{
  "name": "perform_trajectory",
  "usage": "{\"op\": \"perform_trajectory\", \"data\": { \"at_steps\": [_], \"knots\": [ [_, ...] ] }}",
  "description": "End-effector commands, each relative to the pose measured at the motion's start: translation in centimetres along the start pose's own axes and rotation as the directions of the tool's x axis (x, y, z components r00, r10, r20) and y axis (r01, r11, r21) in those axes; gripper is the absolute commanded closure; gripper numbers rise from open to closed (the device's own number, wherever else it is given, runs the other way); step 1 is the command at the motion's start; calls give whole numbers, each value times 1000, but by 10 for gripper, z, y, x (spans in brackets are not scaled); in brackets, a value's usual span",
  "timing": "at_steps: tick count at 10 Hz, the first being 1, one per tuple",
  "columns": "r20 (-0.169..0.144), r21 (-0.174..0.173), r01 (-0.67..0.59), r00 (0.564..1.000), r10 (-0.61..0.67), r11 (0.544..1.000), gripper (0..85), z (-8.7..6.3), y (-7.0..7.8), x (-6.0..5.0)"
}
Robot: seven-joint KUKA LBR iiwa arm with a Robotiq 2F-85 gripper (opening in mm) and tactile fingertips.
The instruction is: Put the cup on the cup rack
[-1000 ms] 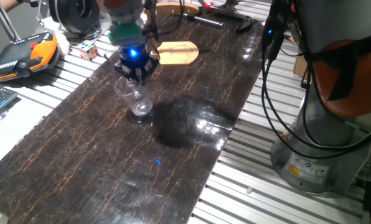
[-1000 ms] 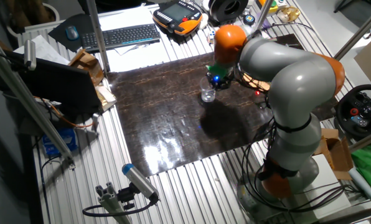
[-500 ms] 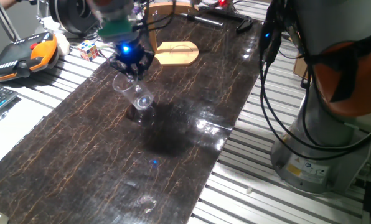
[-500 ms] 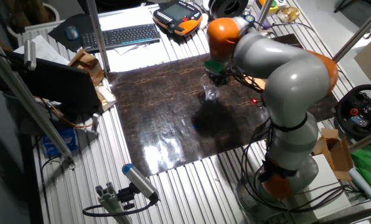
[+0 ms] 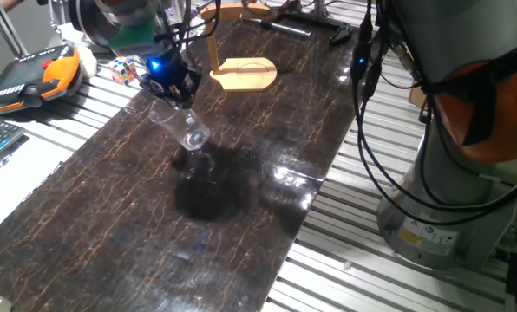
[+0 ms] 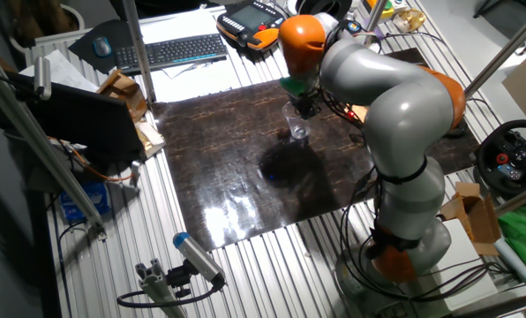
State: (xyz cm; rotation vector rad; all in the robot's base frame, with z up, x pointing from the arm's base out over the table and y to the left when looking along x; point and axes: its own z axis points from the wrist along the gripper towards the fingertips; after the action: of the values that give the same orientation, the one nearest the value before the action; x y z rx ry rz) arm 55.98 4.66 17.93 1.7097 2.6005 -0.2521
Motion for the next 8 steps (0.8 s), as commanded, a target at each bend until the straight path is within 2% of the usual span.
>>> {"op": "perform_trajectory", "data": {
  "at_steps": [1,3,5,8],
  "knots": [
    [-27,1,-21,999,21,1000,830,-1,1,1],
    [-88,4,-35,995,35,999,830,-3,4,2],
    [-150,-14,-127,981,124,992,830,-8,9,5],
    [-144,1,-140,980,138,990,830,-10,8,4]
  ]
}}
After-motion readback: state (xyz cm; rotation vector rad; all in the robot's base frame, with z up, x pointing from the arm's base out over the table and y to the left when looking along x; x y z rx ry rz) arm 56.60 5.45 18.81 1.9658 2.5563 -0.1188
